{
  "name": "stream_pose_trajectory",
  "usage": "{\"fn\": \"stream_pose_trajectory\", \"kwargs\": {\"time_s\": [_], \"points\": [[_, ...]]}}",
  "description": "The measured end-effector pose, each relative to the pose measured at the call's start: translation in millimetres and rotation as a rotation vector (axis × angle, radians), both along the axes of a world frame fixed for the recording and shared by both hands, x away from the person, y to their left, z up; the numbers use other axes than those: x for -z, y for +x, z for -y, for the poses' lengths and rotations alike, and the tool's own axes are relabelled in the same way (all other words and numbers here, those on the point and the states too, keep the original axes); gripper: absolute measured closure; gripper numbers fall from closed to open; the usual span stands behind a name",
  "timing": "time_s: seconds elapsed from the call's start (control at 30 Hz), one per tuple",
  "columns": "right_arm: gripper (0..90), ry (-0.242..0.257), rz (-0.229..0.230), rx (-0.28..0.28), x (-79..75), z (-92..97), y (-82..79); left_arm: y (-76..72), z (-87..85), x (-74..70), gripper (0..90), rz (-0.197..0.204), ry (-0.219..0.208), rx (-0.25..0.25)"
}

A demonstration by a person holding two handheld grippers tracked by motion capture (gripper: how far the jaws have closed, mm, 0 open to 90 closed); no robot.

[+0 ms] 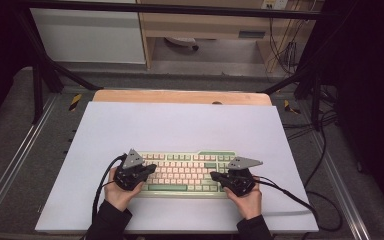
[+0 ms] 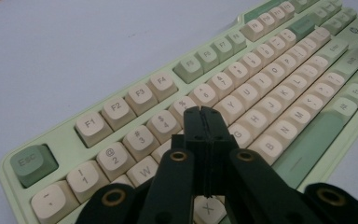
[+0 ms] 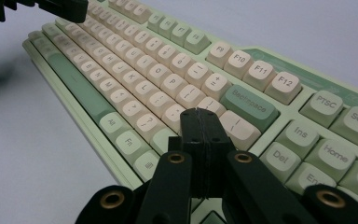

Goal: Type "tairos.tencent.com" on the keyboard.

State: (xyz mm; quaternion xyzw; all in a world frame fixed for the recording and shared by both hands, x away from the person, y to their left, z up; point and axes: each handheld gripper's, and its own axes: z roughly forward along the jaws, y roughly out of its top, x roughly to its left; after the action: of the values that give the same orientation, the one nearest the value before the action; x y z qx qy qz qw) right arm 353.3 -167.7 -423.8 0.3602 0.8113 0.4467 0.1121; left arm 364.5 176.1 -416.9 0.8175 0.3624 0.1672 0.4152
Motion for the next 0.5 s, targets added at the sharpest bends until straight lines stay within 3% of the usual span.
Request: {"fn": "stream_pose_trajectory", "kwargs": {"time_s": [0.5], "points": [[90.0,-0.002,0.002,-0.01,2.4,-1.5,-0.9,6.8,-3.0,10.0,90.0,-0.007,0.014,-0.02]]}}
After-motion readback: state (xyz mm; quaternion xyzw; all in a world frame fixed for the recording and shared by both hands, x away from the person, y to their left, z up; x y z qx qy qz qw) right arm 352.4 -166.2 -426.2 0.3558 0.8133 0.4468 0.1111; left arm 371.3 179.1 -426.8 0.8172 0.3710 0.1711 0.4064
